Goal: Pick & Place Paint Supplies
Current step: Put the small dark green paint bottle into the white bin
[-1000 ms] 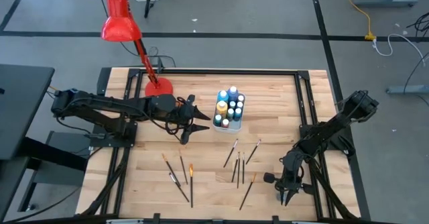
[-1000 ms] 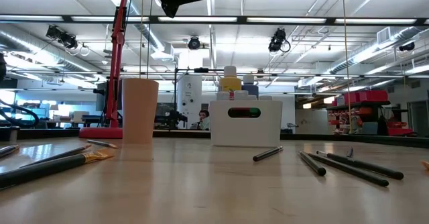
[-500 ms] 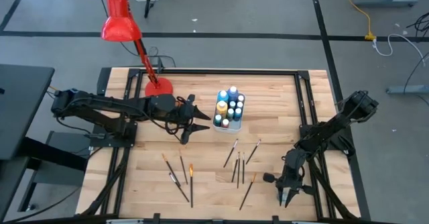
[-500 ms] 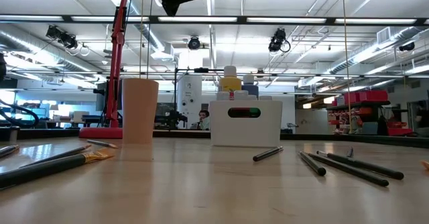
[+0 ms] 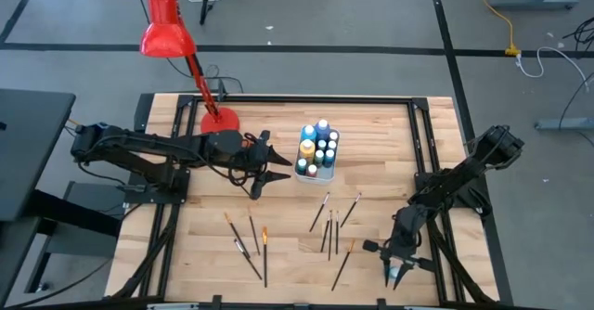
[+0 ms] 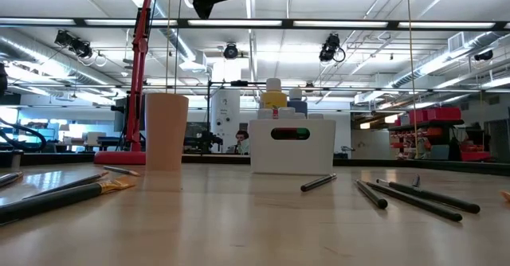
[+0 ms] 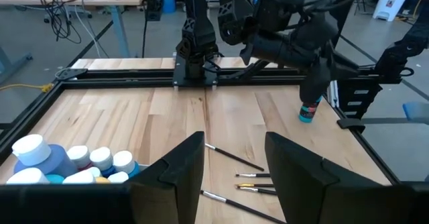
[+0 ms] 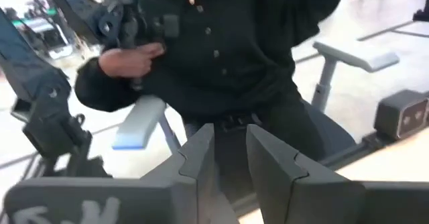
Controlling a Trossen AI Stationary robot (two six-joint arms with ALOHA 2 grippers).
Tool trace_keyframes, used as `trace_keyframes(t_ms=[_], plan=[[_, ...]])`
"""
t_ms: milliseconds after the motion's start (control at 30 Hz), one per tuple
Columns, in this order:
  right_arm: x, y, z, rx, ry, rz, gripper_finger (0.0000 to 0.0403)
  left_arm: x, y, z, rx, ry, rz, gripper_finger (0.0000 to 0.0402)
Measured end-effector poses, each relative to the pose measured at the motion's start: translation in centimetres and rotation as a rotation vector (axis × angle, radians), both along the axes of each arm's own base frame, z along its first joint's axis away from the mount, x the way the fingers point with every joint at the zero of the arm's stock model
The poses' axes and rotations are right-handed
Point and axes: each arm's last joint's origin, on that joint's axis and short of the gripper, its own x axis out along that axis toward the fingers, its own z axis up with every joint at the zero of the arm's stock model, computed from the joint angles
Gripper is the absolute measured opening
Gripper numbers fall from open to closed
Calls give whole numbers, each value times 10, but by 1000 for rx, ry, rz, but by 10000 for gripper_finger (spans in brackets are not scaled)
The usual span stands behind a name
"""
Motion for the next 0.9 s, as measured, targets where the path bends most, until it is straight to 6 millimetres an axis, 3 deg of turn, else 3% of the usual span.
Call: trace_keyframes(t_ms=[300, 500, 900], plan=[[2, -1, -4, -63, -36, -77, 141, 1, 0, 3, -27, -27, 10, 167], [-4, 0, -8, -50, 45, 107, 172, 1, 0, 3, -27, -26, 10, 167], [-12, 3, -22, -222, -37, 110, 152, 1, 0, 3, -26, -26, 10, 167]])
